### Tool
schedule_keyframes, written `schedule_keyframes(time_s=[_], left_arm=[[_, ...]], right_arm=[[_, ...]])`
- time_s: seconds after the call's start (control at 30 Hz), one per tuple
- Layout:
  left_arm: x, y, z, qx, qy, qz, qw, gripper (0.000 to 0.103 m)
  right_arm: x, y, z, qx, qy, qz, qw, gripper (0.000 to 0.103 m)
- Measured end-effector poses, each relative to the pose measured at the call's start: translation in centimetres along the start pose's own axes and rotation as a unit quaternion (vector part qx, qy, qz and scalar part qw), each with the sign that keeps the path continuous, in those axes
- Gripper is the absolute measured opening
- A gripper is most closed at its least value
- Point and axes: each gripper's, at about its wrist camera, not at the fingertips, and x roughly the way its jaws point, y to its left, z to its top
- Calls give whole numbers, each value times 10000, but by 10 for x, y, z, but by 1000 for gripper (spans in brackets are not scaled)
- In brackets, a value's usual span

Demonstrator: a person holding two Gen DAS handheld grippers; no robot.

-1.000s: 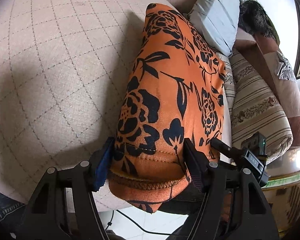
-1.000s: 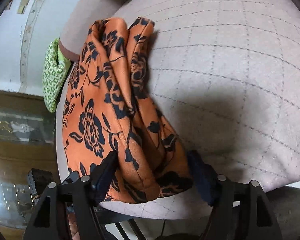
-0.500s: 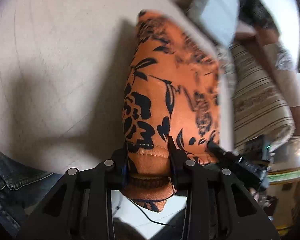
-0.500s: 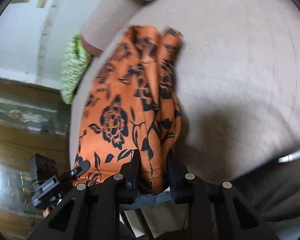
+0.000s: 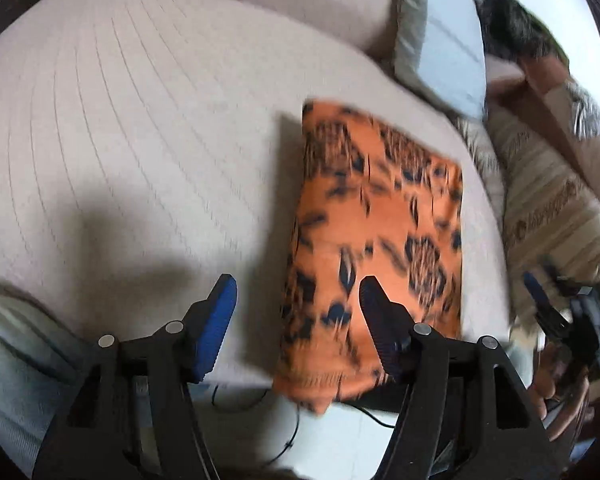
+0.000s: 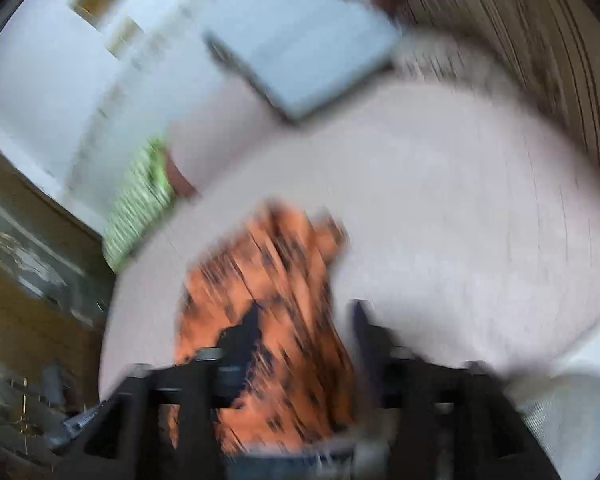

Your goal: Fold small clothes

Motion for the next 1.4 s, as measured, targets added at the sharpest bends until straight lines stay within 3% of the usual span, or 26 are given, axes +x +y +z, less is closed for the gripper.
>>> schedule_keyframes(time_s=[0.03, 0.1, 0.2, 0.27, 0.33, 0.43, 0.5, 0.57, 0.63, 0.7, 0.87, 0.9, 0.93, 0.97, 1.0, 1.07, 1.1, 1.23, 1.4], left_arm=[[2, -1, 5, -94, -58, 21, 9999, 64], [13, -6, 21, -99, -48, 0, 9999, 65], [50, -2, 53, -157, 367, 128, 9991, 68], [64, -5, 69, -111, 367, 147, 9992, 68], [74, -9, 82, 93, 394, 41, 9992, 68], [87, -3, 91, 80, 458, -327, 9984, 68], [100, 5, 91, -48, 563, -609, 9965, 68], [112, 17, 90, -405, 623, -986, 9923, 68], [124, 25, 89, -811, 740, -1310, 9853, 68], [129, 21, 90, -751, 854, -1384, 9838, 68], [142, 25, 93, -905, 1009, -1596, 9778, 68], [142, 26, 94, -954, 1013, -1628, 9768, 67], [142, 25, 94, -972, 1016, -1640, 9764, 59], [141, 25, 95, -952, 1026, -1646, 9764, 51], [141, 26, 95, -939, 1063, -1730, 9747, 37], [133, 26, 93, -964, 968, -1746, 9751, 28], [126, 24, 92, -963, 905, -1795, 9748, 25], [67, 12, 88, -672, 508, -1933, 9775, 24], [20, 25, 112, -726, 447, -1843, 9792, 24]], right_arm=[[-4, 5, 11, -35, -243, 27, 9997, 77], [3, 17, 25, -93, -295, -17, 9995, 79], [41, 22, 51, -49, 416, -40, 9991, 79], [71, 15, 59, 246, 832, 393, 9955, 79], [98, 4, 61, 430, 1149, 327, 9919, 77], [115, -5, 39, 374, 1393, 24, 9895, 73], [119, -8, 30, 359, 1546, 109, 9873, 73], [133, -12, 26, 448, 1769, 504, 9819, 73], [148, -15, 23, 496, 1896, 496, 9794, 73], [162, -22, 19, 589, 2015, 360, 9771, 73], [182, -34, 16, 1084, 2132, 854, 9672, 73], [184, -33, 16, 1081, 2126, 872, 9672, 70], [187, -30, 15, 1015, 2148, 889, 9673, 60], [189, -28, 15, 994, 2206, 935, 9658, 54], [190, -27, 15, 990, 2235, 942, 9651, 53], [191, -23, 14, 926, 2246, 902, 9658, 39], [190, -20, 16, 908, 2206, 885, 9671, 36], [163, 15, 25, 655, 2014, 977, 9724, 31], [158, 67, 40, 491, 1991, 1327, 9697, 31]])
